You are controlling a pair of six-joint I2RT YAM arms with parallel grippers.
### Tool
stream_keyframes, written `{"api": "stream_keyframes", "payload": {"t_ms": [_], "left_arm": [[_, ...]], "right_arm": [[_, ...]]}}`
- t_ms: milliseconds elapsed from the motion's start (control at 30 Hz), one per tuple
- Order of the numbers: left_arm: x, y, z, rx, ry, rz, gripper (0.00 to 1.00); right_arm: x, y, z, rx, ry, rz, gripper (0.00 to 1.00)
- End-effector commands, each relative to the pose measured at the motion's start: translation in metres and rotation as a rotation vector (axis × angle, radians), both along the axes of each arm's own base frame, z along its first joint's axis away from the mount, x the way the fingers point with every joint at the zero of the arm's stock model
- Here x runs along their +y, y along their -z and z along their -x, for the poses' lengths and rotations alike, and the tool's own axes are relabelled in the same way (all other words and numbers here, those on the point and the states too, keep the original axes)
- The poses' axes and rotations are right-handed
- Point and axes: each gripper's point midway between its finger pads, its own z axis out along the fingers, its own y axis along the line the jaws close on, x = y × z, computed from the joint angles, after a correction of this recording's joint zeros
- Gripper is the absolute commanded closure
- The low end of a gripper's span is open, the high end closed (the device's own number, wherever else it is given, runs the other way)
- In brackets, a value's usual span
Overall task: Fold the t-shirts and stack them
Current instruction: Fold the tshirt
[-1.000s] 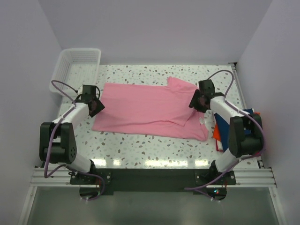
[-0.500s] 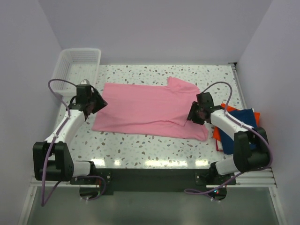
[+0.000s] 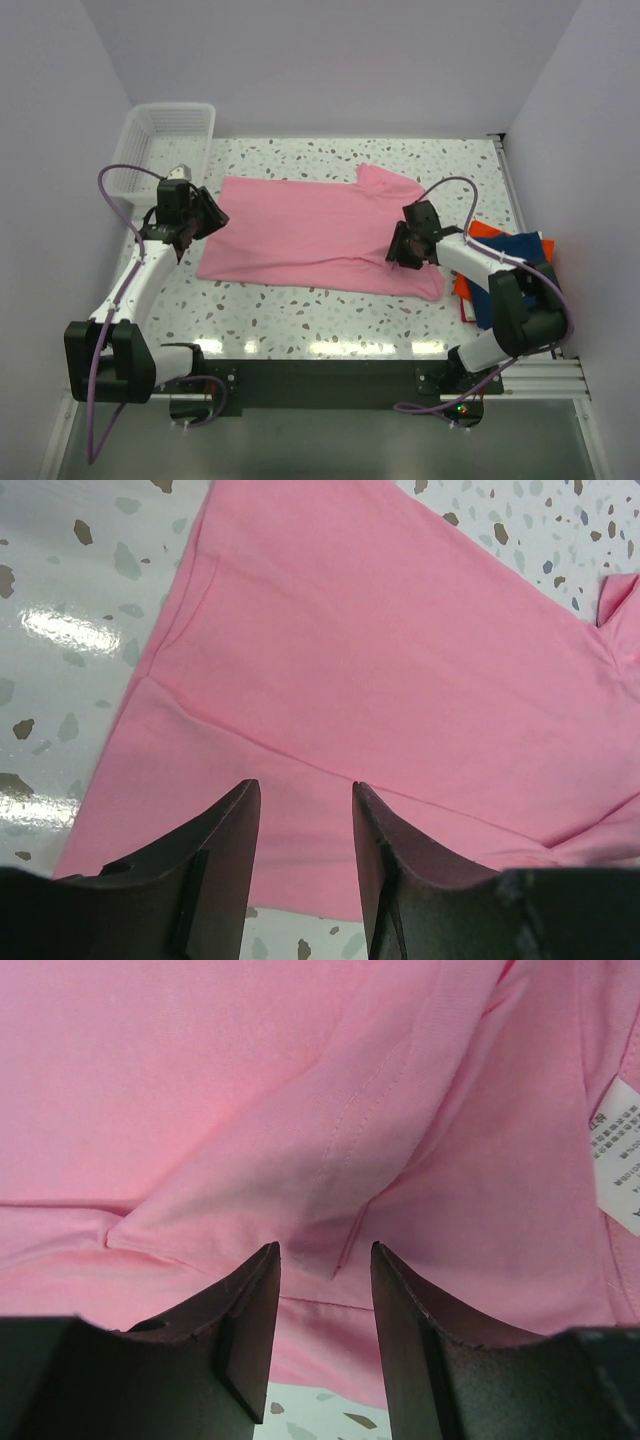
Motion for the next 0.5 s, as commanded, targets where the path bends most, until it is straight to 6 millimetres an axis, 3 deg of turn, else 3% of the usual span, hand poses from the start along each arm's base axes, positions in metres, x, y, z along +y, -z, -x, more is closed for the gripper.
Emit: {"api": "stream_keyframes", "payload": {"t_ms": [0, 100, 233, 333, 467], "left_arm": [[-0.003, -0.001, 0.002, -0.011, 0.04, -0.014, 0.54], [-0.004, 0.003, 0.002, -0.007, 0.044, -0.014, 0.54], [-0.003, 0.004, 0.002, -0.003, 0.047, -0.017, 0.54], [-0.004, 0.006, 0.002, 0.002, 0.048, -0.016, 0.54], [-0.004, 0.007, 0.002, 0.003, 0.049, -0.017, 0.55]], "right_arm": [[0.007, 0.002, -0.006, -0.023, 0.014, -0.008, 0.55], [0.01, 0.003, -0.006, -0.019, 0.012, -0.01, 0.57], [0.012, 0.005, -0.007, -0.015, 0.015, -0.013, 0.67], [0.015, 0.001, -0.01, -0.023, 0.014, -0.019, 0.84], [0.018, -0.01, -0.022, -0.042, 0.012, -0.015, 0.97]]}}
